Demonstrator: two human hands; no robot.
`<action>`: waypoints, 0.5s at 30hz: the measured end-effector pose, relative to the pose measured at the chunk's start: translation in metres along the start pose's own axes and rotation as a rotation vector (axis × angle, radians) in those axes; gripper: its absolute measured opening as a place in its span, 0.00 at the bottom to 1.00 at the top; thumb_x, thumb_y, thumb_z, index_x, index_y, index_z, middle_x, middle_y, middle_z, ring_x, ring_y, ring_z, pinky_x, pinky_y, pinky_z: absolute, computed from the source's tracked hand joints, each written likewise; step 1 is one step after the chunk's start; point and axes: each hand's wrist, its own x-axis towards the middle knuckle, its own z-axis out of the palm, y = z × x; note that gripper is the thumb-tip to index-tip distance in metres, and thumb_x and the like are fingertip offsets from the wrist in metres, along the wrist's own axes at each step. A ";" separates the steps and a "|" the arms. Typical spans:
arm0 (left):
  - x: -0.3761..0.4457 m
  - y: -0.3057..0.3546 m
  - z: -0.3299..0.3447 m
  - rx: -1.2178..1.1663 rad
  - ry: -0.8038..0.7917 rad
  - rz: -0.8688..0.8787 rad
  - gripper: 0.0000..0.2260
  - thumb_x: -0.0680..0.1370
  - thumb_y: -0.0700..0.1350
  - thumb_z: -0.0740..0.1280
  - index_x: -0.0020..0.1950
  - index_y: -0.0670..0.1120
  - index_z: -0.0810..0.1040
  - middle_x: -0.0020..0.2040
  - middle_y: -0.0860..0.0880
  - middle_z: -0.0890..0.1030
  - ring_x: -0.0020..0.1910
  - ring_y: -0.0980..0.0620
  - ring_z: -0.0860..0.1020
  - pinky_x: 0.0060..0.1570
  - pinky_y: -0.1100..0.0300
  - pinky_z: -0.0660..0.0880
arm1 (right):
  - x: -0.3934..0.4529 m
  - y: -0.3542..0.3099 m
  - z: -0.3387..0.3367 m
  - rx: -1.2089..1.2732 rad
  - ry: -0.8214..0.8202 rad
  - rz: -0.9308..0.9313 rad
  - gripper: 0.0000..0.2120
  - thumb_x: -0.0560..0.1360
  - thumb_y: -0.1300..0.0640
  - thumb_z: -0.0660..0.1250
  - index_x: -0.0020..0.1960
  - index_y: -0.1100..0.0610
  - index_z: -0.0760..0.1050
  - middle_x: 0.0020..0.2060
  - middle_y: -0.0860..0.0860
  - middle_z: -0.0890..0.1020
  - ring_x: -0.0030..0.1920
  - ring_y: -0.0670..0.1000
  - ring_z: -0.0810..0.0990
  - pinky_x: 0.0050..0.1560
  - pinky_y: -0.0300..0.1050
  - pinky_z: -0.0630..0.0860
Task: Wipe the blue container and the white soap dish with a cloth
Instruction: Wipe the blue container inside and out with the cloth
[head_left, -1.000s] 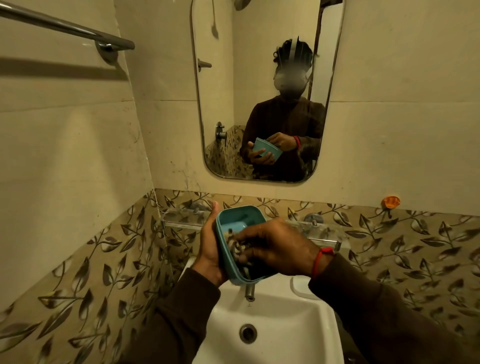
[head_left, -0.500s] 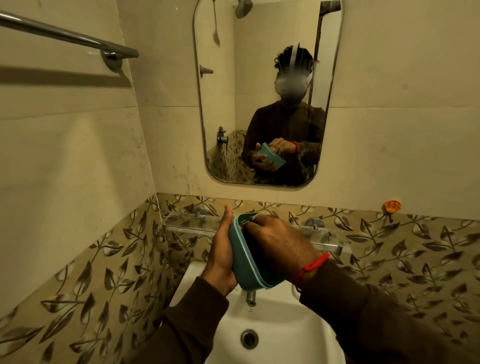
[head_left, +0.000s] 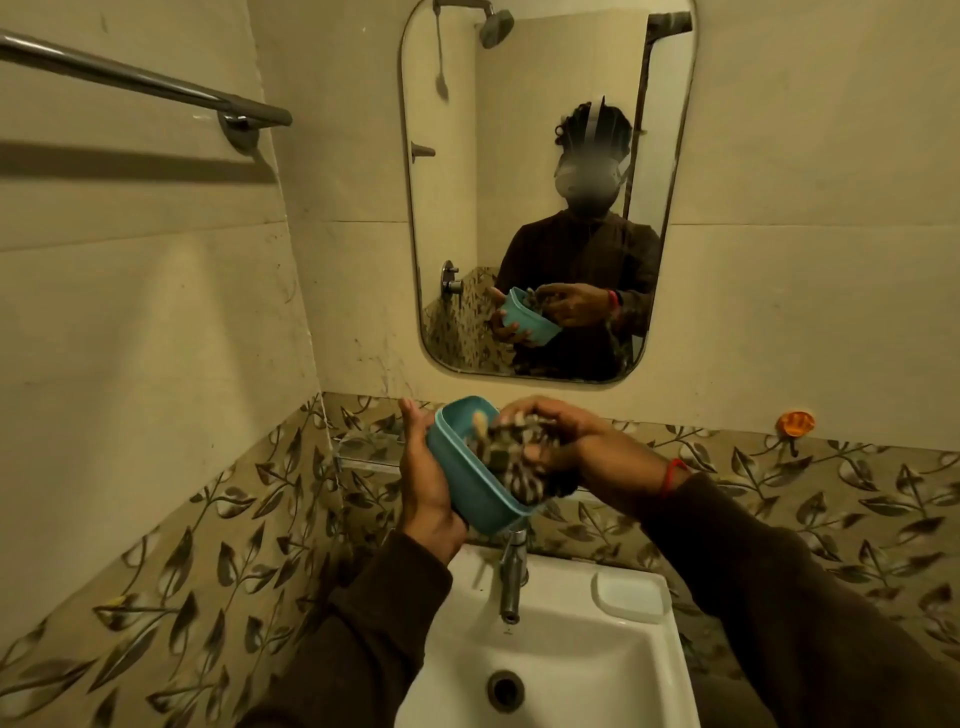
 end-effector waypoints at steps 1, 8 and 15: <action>0.004 0.006 0.002 0.019 0.041 0.042 0.44 0.69 0.77 0.60 0.67 0.42 0.79 0.63 0.34 0.81 0.61 0.32 0.80 0.63 0.32 0.74 | 0.002 -0.002 -0.004 0.097 0.046 -0.037 0.15 0.76 0.67 0.60 0.57 0.55 0.78 0.53 0.56 0.82 0.53 0.59 0.80 0.45 0.51 0.78; 0.024 0.043 0.006 -0.053 0.228 0.286 0.34 0.73 0.76 0.57 0.63 0.53 0.80 0.60 0.39 0.83 0.57 0.37 0.83 0.51 0.33 0.81 | 0.019 0.003 -0.019 -0.223 0.497 -0.008 0.27 0.72 0.30 0.63 0.46 0.54 0.81 0.37 0.48 0.85 0.37 0.46 0.83 0.38 0.40 0.77; 0.032 0.026 0.017 -0.120 0.159 0.253 0.37 0.70 0.73 0.62 0.70 0.49 0.76 0.62 0.37 0.81 0.60 0.37 0.81 0.58 0.39 0.80 | 0.049 0.023 0.003 -0.452 0.380 -0.113 0.21 0.69 0.37 0.72 0.60 0.39 0.75 0.50 0.49 0.84 0.48 0.45 0.83 0.47 0.45 0.83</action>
